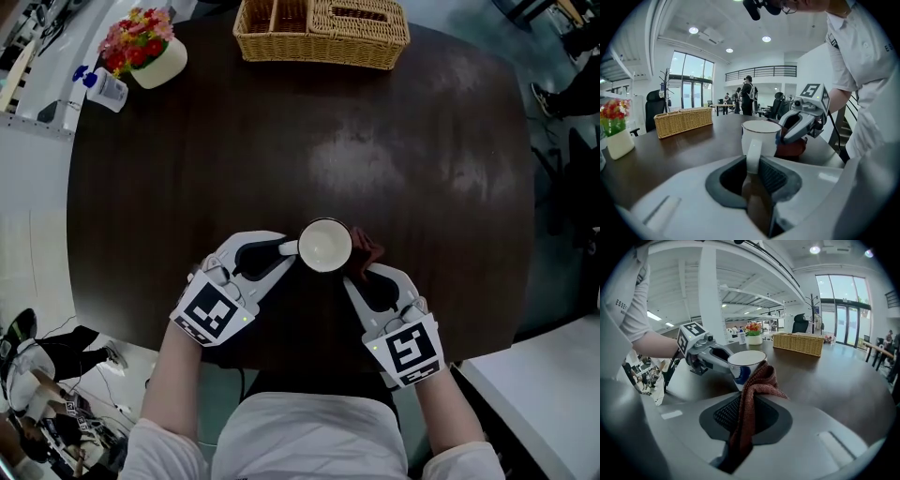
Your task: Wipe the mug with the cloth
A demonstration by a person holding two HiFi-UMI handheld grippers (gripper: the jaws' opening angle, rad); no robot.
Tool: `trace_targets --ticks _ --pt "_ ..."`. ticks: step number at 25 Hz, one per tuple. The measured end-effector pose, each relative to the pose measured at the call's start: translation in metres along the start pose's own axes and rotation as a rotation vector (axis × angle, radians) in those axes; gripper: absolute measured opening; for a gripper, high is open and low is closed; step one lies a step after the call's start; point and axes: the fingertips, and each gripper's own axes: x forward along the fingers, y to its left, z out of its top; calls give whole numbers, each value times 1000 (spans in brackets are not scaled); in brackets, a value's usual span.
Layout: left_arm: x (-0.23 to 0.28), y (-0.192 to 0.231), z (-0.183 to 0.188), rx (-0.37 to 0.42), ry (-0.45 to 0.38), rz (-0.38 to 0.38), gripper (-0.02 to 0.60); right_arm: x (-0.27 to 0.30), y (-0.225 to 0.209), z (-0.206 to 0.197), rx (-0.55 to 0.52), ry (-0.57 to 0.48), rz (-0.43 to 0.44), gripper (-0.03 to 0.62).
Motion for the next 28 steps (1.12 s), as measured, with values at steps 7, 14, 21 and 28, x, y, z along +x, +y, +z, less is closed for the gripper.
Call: trace_targets --ticks 7,14,21,28 --pt "0 0 6 39 -19 -39 75 -16 -46 13 -71 -2 -12 80" --pt "3 13 9 47 -42 -43 75 27 -70 59 -320 -27 309 79" --pt "8 29 12 -5 -30 -12 75 64 -50 69 -642 66 661 78" --pt "10 33 12 -26 -24 4 75 69 -30 62 -1007 165 930 78"
